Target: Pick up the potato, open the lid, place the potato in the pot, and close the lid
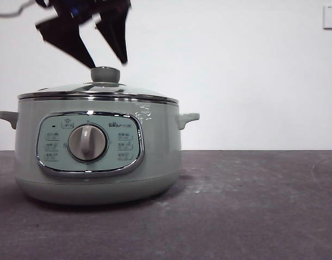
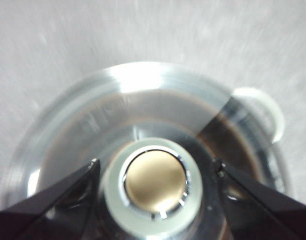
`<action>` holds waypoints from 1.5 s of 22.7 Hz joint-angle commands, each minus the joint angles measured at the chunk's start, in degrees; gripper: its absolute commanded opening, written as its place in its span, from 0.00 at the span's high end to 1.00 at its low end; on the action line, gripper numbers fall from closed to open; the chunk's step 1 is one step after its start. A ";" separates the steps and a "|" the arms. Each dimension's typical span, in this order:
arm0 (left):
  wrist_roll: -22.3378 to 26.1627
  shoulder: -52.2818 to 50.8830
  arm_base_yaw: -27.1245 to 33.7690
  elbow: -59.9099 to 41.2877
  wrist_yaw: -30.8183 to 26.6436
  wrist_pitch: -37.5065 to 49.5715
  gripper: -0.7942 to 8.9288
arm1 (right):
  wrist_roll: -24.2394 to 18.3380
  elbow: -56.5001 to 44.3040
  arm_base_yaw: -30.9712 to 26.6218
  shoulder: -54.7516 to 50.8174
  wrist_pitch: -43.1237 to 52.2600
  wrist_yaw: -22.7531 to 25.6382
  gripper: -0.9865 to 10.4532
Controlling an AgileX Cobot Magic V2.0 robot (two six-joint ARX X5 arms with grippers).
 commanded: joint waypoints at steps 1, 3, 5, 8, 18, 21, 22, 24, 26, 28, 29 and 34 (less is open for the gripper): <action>0.39 -4.26 -0.79 0.20 -0.02 -0.39 0.53 | 1.88 -0.61 -0.02 0.11 -1.40 -0.02 0.45; 0.37 -7.82 -1.27 0.20 0.07 -1.14 0.53 | 1.97 -1.99 -0.02 -0.11 -1.95 0.00 0.45; 0.39 -11.65 -1.92 0.20 0.11 -2.21 0.53 | 2.29 -4.63 -0.02 -0.98 -1.03 -0.07 0.45; 0.39 -16.90 -3.54 0.20 0.07 -4.02 0.54 | 2.49 -10.01 -0.02 -2.82 1.68 -0.02 0.52; 1.92 -27.91 -7.82 -2.23 -7.48 -11.47 0.93 | 3.87 -35.87 -0.02 -13.68 17.75 0.28 0.93; 1.49 -32.09 -9.77 -8.52 -12.00 -8.52 0.93 | 4.72 -46.75 -0.02 -19.47 26.49 0.48 0.93; 1.49 -34.27 -10.36 -11.98 -13.40 -6.51 0.93 | 4.81 -51.21 0.00 -21.99 30.34 0.76 0.93; 1.38 -38.64 -11.26 -19.10 -13.94 -2.16 0.93 | 4.85 -59.41 0.11 -27.12 36.63 2.62 0.93; 0.37 -43.52 -12.04 -26.71 -14.27 2.32 0.93 | 4.87 -67.01 0.15 -32.68 41.55 3.17 0.93; 0.37 -48.37 -12.87 -33.03 -15.21 5.40 0.93 | 4.94 -73.72 0.15 -38.49 44.94 3.30 0.93; 0.37 -50.47 -13.29 -35.45 -15.21 6.47 0.93 | 5.53 -76.39 0.13 -41.03 45.42 3.39 0.93; -0.28 -56.08 -14.23 -41.20 -14.99 7.98 0.92 | 13.40 -81.72 0.11 -45.62 43.95 6.23 0.93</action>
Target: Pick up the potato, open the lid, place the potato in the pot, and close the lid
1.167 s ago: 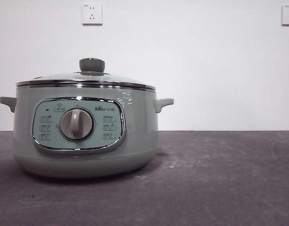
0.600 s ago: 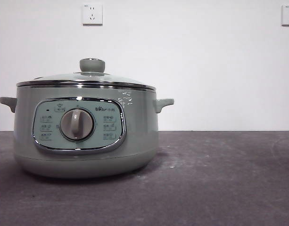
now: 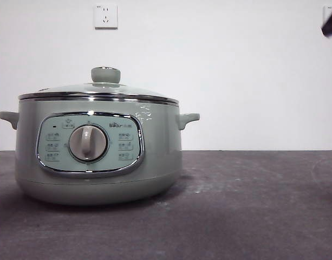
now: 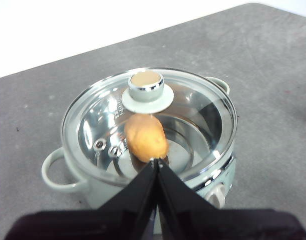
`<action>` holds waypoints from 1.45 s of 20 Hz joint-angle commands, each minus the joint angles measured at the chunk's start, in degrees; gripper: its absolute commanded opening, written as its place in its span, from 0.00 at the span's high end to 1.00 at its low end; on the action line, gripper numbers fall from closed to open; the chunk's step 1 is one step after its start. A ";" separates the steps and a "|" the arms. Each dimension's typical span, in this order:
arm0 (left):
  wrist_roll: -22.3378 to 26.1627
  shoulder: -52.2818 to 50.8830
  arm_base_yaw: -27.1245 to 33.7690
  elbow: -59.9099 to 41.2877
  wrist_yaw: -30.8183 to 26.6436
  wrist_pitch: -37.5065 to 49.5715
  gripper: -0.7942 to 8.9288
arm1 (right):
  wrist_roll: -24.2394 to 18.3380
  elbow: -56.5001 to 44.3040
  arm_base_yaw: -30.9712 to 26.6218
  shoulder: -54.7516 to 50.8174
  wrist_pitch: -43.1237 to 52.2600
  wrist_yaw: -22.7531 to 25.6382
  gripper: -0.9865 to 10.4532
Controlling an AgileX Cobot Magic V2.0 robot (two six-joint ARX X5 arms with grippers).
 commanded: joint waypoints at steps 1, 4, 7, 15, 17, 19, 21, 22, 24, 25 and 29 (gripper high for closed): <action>-1.79 0.07 -0.17 -0.37 0.02 -1.22 0.92 | 5.38 -0.59 0.04 0.17 0.50 1.11 0.93; -1.86 0.31 -0.15 -0.37 -0.17 -4.57 0.92 | 6.23 -0.59 0.04 0.42 0.17 1.07 0.92; -1.86 0.90 -0.15 -0.37 -0.11 -6.93 0.92 | 6.21 -0.59 0.04 0.39 -0.44 1.07 0.91; -1.86 1.51 -0.15 -0.37 -0.04 -7.41 0.92 | 6.21 -0.59 0.04 0.39 -0.68 1.07 0.91; 1.03 -0.68 1.57 -0.35 -1.07 -7.54 0.92 | 6.23 -0.59 0.04 0.39 -0.70 1.07 0.91; 1.22 -2.67 6.80 -0.52 1.46 -5.44 0.92 | 6.21 -0.59 0.04 0.39 -0.72 1.07 0.91; 1.22 -5.31 15.15 -2.84 5.64 0.22 0.92 | 6.21 -0.59 0.04 0.39 -0.74 1.07 0.91; 1.31 -7.17 20.02 -5.60 7.04 4.92 0.92 | 6.23 -0.59 0.04 0.39 -0.74 1.07 0.91; 1.31 -10.99 27.82 -12.11 9.20 12.81 0.92 | 6.21 -0.59 0.04 0.39 -0.90 1.07 0.91; 1.33 -12.90 30.71 -15.32 10.99 15.45 0.92 | 6.23 -0.59 0.04 0.39 -1.14 1.07 0.91; 1.42 -19.85 38.03 -27.67 13.64 21.33 0.92 | 6.23 -0.59 0.04 0.39 -1.77 1.03 0.91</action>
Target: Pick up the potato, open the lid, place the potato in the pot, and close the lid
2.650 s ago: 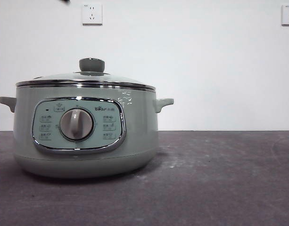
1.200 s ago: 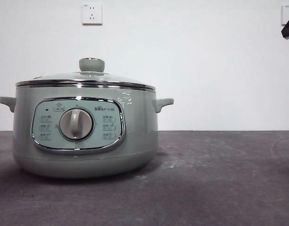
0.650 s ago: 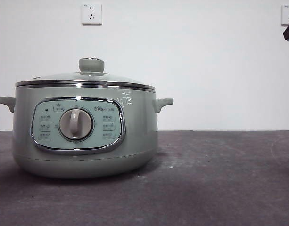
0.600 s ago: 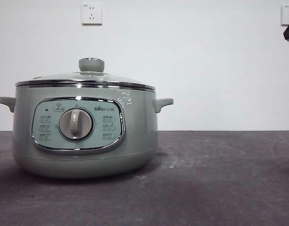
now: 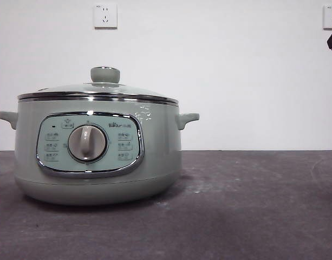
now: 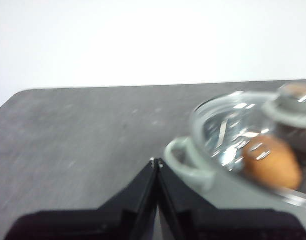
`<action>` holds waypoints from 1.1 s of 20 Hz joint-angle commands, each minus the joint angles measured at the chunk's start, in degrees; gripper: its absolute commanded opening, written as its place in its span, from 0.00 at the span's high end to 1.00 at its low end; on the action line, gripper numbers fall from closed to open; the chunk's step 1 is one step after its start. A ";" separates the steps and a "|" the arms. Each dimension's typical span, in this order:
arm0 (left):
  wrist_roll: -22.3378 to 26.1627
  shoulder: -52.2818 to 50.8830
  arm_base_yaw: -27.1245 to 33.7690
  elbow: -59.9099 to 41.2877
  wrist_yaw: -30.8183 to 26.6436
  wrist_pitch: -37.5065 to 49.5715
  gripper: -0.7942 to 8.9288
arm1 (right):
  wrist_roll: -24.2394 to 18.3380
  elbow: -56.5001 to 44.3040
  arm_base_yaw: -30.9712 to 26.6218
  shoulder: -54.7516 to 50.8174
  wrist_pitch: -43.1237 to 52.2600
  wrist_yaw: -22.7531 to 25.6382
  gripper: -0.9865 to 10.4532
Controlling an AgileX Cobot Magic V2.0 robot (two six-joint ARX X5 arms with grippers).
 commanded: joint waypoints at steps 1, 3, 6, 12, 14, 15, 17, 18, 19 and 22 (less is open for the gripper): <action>0.68 -3.39 2.27 -6.01 0.15 1.64 0.92 | 0.52 -0.59 0.04 -0.09 0.17 0.15 0.91; 0.63 -6.23 3.65 -10.01 0.22 2.45 0.92 | 0.52 -0.59 0.04 -0.09 0.15 0.17 0.91; 0.63 -8.52 4.46 -12.76 0.24 2.45 0.92 | 0.55 -0.59 0.04 -0.09 0.17 0.17 0.91; 0.68 -10.27 4.59 -14.73 0.13 1.22 0.92 | 0.52 -0.59 0.04 -0.09 0.11 0.17 0.91; 0.61 -10.27 4.57 -14.73 0.24 0.57 0.92 | 0.52 -0.59 0.04 -0.09 0.09 0.17 0.91; 0.59 -10.25 4.52 -14.73 0.31 0.61 0.92 | 0.52 -0.59 0.04 -0.09 0.07 0.17 0.91; 0.59 -10.21 4.52 -14.73 0.22 0.68 0.92 | 0.52 -0.59 0.04 -0.09 0.07 0.17 0.91; 0.59 -10.21 4.52 -14.73 0.22 0.70 0.92 | 0.52 -0.59 0.04 -0.09 0.07 0.17 0.91; 0.59 -10.21 4.52 -14.73 0.22 0.70 0.92 | 0.55 -0.59 0.04 -0.09 0.07 0.17 0.91; 0.59 -10.21 4.52 -14.73 0.22 0.70 0.92 | 0.52 -0.59 0.04 -0.09 0.07 0.17 0.91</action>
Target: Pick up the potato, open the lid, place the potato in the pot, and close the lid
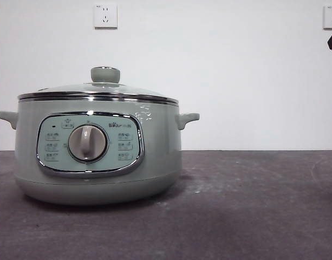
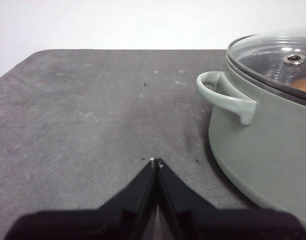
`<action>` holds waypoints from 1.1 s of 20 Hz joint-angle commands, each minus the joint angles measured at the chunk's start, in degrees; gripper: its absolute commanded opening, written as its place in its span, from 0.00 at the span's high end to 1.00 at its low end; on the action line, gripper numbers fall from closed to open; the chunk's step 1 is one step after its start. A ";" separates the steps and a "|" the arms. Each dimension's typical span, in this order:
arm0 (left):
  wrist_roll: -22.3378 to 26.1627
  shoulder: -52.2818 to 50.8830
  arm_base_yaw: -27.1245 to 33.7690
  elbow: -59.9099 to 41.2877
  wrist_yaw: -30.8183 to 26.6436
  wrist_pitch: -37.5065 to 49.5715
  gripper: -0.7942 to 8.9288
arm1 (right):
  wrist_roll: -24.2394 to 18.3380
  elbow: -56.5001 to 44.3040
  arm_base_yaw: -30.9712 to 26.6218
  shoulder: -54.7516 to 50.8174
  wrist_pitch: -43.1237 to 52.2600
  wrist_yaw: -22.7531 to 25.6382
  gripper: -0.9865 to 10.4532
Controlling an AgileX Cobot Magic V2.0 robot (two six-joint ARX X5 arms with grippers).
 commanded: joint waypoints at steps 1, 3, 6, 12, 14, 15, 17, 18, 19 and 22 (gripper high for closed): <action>0.59 -0.11 0.17 -0.83 0.09 0.00 0.92 | 0.55 -0.59 0.04 -0.09 0.28 0.17 0.91; 0.59 -0.11 0.17 -0.83 0.09 0.00 0.92 | 0.55 -0.59 0.04 -0.09 0.28 0.17 0.91; 0.59 -0.11 0.17 -0.83 0.09 0.00 0.92 | 0.52 -0.59 0.04 -0.09 0.28 0.17 0.91; 0.59 -0.11 0.17 -0.83 0.09 0.00 0.92 | -5.81 -0.59 -0.11 -0.42 0.39 0.37 0.91; 0.59 -0.11 0.17 -0.83 0.09 0.02 0.92 | -10.38 -0.66 -3.21 -1.92 0.66 -0.46 0.91; 0.59 -0.11 0.17 -0.83 0.09 0.02 0.92 | -10.86 -0.81 -5.95 -2.62 0.79 -2.56 0.91; 0.59 -0.11 0.17 -0.83 0.09 0.02 0.92 | -10.88 -2.21 -13.42 -5.25 1.70 -8.57 0.91; 0.59 -0.11 0.17 -0.83 0.09 0.02 0.92 | -10.95 -3.78 -17.53 -7.23 3.48 -11.10 0.91; 0.59 -0.11 0.17 -0.83 0.02 0.04 0.92 | -11.04 -6.03 -21.42 -9.27 6.34 -13.35 0.91; 0.59 -0.11 0.17 -0.83 0.02 0.04 0.92 | -10.86 -14.84 -29.51 -16.46 15.82 -18.49 0.91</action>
